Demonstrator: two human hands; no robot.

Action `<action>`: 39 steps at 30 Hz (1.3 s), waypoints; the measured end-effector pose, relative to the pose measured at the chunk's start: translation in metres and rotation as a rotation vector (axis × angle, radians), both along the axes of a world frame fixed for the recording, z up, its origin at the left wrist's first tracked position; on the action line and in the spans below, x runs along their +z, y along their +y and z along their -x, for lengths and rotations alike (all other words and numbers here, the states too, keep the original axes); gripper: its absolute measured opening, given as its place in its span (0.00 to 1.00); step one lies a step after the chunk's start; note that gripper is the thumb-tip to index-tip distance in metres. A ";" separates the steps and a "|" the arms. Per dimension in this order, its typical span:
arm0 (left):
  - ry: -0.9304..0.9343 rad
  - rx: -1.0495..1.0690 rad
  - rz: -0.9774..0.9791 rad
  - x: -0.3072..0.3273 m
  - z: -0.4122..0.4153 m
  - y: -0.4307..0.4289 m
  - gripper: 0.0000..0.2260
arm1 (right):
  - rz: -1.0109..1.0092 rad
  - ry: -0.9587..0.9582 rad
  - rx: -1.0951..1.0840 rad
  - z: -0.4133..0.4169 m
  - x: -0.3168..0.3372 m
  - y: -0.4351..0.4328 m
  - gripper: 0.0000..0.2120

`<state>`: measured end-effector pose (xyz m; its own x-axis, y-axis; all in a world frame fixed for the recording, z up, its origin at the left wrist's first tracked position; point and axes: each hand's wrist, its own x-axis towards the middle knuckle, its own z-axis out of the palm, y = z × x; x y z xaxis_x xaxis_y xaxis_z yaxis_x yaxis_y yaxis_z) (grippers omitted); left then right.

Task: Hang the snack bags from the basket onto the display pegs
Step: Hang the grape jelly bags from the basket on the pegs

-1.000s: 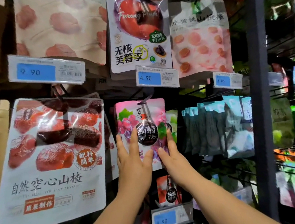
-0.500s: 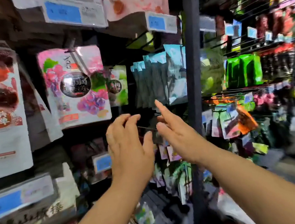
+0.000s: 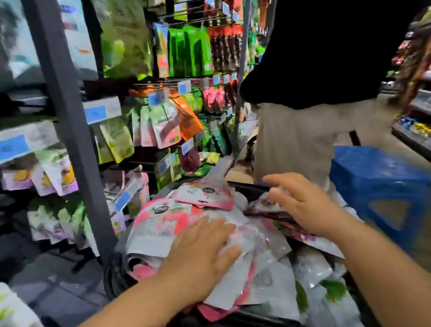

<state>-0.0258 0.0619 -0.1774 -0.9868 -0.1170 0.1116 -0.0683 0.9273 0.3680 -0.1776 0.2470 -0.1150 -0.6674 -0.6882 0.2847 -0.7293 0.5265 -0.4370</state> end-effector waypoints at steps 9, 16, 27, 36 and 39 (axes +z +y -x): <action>-0.133 -0.037 -0.019 -0.016 0.015 0.010 0.57 | -0.182 0.057 -0.210 0.053 -0.046 0.058 0.18; -0.119 -0.025 -0.026 -0.026 0.015 0.011 0.53 | -0.060 -0.008 -0.313 0.050 -0.060 0.054 0.13; -0.131 -0.030 -0.041 -0.025 0.013 0.012 0.52 | 0.282 -0.072 -0.229 0.034 -0.062 0.054 0.09; -0.141 -0.040 -0.046 -0.026 0.011 0.012 0.46 | 0.445 -0.339 -0.250 0.024 -0.062 0.048 0.06; -0.177 -0.036 -0.056 -0.020 0.009 0.015 0.35 | 0.473 -0.355 -0.201 0.017 -0.058 0.044 0.08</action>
<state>-0.0345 0.0765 -0.1978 -0.9941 -0.0828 -0.0699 -0.1042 0.9086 0.4045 -0.1941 0.2914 -0.1735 -0.8806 -0.3931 0.2645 -0.4032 0.3287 -0.8540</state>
